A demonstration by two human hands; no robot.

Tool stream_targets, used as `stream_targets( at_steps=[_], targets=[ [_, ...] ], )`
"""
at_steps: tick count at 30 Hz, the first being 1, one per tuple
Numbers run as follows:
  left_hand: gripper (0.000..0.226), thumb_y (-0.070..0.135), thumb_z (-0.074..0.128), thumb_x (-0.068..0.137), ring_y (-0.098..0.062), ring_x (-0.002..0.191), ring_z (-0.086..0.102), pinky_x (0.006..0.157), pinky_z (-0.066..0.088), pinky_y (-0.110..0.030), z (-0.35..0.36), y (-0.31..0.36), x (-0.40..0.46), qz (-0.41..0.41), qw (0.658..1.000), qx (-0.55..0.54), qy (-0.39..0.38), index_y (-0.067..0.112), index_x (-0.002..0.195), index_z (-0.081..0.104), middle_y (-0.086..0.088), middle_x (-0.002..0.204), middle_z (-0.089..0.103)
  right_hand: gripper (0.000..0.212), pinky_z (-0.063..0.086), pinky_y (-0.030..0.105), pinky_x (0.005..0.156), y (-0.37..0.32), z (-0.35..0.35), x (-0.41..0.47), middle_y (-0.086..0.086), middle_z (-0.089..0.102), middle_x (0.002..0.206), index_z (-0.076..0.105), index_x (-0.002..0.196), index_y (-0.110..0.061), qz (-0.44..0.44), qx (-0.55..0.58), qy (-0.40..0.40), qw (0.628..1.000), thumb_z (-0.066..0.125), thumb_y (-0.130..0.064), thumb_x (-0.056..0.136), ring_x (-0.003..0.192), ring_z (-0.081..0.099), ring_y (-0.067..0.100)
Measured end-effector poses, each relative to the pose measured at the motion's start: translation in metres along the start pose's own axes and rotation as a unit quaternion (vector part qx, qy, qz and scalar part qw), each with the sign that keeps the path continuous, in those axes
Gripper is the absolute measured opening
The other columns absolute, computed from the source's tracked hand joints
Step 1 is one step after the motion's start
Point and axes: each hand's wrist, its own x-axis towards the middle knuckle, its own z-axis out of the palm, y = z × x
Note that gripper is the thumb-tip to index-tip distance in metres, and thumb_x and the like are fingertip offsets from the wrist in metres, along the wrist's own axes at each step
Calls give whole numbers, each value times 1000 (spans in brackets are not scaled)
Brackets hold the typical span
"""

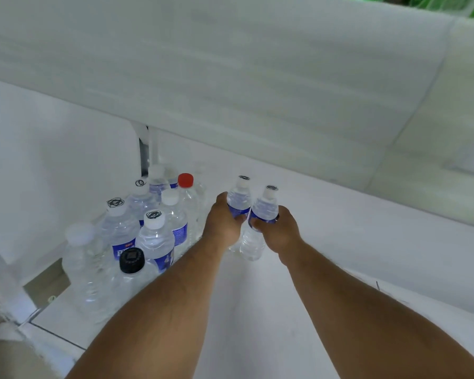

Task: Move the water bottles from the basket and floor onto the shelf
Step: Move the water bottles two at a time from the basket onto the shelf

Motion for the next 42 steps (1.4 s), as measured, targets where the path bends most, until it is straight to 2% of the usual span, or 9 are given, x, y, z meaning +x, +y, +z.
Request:
stream_targets(
  at_steps=[3,11,14,18,21,26,30,34,42],
  targets=[
    [47,17,75,85,-28,108,62,94,49,-33,-1,0,0,0,1000,-4,-5,9,124,49,-10,118,64,23,45,27,70,3,-3,0,11,70,93,68,100,-6,13,1,1,1000,74,-15,80,80,61,21],
    [47,19,75,85,-23,107,63,87,46,-27,-3,-5,-4,-12,1000,0,-12,16,124,49,-4,118,64,22,44,26,68,5,-6,-1,-1,65,80,68,97,-12,-5,-30,-2,1000,77,-20,78,74,59,18],
    [53,16,72,85,-26,114,61,87,45,-26,-2,-6,-9,-38,998,36,-28,13,131,45,-6,125,60,38,45,27,70,12,-5,-4,1,62,90,61,109,-10,35,-50,-5,998,79,-24,78,83,60,20],
    [81,18,66,92,-27,141,38,110,36,-34,-5,-7,-35,-97,992,68,-53,13,155,15,-7,156,34,67,45,28,69,19,-4,-19,6,56,107,44,134,-7,124,-144,-20,982,76,-35,82,85,56,19],
    [77,19,64,92,-27,139,41,112,38,-38,-10,-8,-66,-111,985,79,-102,13,155,19,-10,156,35,67,46,29,72,23,1,-44,0,55,97,44,137,-5,130,-187,-39,973,69,-40,87,78,55,16],
    [66,27,58,95,-25,141,37,115,34,-35,-44,5,-114,-11,951,217,-221,16,152,27,-6,157,32,66,43,35,100,14,5,-104,5,54,140,38,146,-15,55,-341,-70,936,53,-50,93,126,51,28],
    [60,27,56,95,-27,138,39,111,34,-36,-87,16,-151,56,913,287,-286,16,149,32,-6,153,37,63,40,39,105,-5,8,-169,4,50,141,41,142,-15,-5,-435,-57,898,52,-52,91,132,42,26],
    [69,30,54,95,-25,144,30,115,30,-36,-123,14,-187,78,878,328,-340,20,155,21,-2,161,23,67,33,39,110,-16,20,-230,6,44,146,38,143,-12,-15,-482,-65,874,49,-54,92,137,35,27],
    [67,31,57,91,-22,139,39,111,38,-36,-176,-22,-265,87,876,326,-345,26,152,29,3,158,30,74,23,40,117,-16,52,-328,8,28,159,28,151,-12,-23,-464,-91,881,50,-53,94,148,21,26]
  ],
)
